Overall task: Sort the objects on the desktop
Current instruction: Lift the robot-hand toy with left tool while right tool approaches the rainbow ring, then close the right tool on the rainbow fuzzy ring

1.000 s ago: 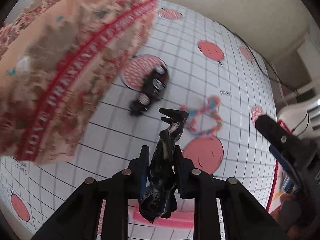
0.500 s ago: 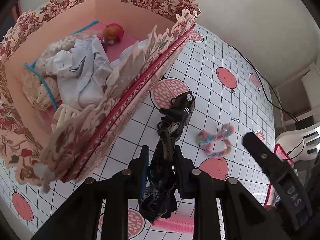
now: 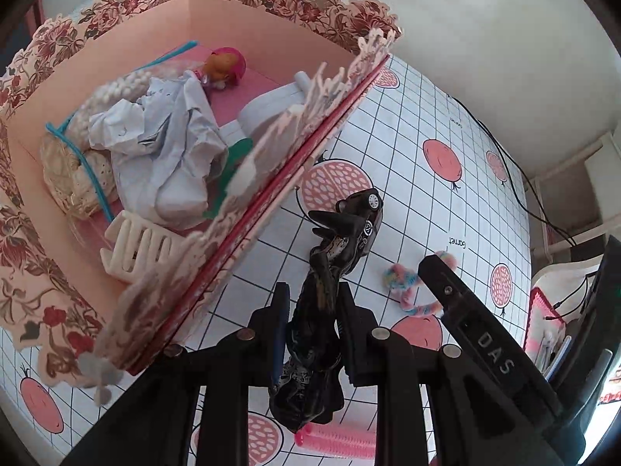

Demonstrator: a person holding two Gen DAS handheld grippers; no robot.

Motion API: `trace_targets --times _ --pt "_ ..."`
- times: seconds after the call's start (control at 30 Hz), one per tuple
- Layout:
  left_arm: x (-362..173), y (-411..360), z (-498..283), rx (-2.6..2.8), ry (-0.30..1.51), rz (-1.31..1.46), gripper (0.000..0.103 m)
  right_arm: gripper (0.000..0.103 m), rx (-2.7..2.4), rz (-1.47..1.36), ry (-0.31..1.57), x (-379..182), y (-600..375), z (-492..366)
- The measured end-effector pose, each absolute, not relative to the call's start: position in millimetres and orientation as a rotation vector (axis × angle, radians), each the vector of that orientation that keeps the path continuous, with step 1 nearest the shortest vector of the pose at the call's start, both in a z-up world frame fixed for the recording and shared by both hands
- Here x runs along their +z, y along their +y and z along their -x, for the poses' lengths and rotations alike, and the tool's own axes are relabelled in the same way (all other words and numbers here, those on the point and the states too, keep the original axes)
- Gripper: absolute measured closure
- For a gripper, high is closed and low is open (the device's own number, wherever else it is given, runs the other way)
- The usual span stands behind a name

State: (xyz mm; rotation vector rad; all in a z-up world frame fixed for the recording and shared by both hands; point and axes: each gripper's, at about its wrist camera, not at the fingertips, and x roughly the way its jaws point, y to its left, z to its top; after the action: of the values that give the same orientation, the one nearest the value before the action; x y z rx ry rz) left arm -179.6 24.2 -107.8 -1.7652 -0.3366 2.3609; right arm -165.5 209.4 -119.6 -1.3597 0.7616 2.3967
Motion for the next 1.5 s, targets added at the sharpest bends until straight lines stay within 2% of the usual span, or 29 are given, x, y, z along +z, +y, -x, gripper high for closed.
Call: trace_targets --times 0.13,0.33,0.4,0.7,1.5 --pt "-107.4 24.1 180.3 2.359 -0.346 1.761 0.078 0.029 2.383 1.366 0.779 -119.7 209.4 167.4" --pt "-107.3 23.4 181.4 2.361 -0.347 1.76 0.078 0.041 2.375 1.382 0.794 -122.7 206.7 170.7" --pt "-107.1 23.4 181.8 2.362 -0.349 1.759 0.078 0.048 2.378 1.384 0.793 -122.4 205.6 171.3" --pt "-108.1 23.5 183.9 2.365 -0.357 1.759 0.078 0.058 2.381 1.394 0.796 -120.5 203.1 172.2" --pt "-108.1 26.7 180.6 2.38 -0.338 1.759 0.078 0.057 2.357 1.407 0.826 -127.2 203.9 169.0"
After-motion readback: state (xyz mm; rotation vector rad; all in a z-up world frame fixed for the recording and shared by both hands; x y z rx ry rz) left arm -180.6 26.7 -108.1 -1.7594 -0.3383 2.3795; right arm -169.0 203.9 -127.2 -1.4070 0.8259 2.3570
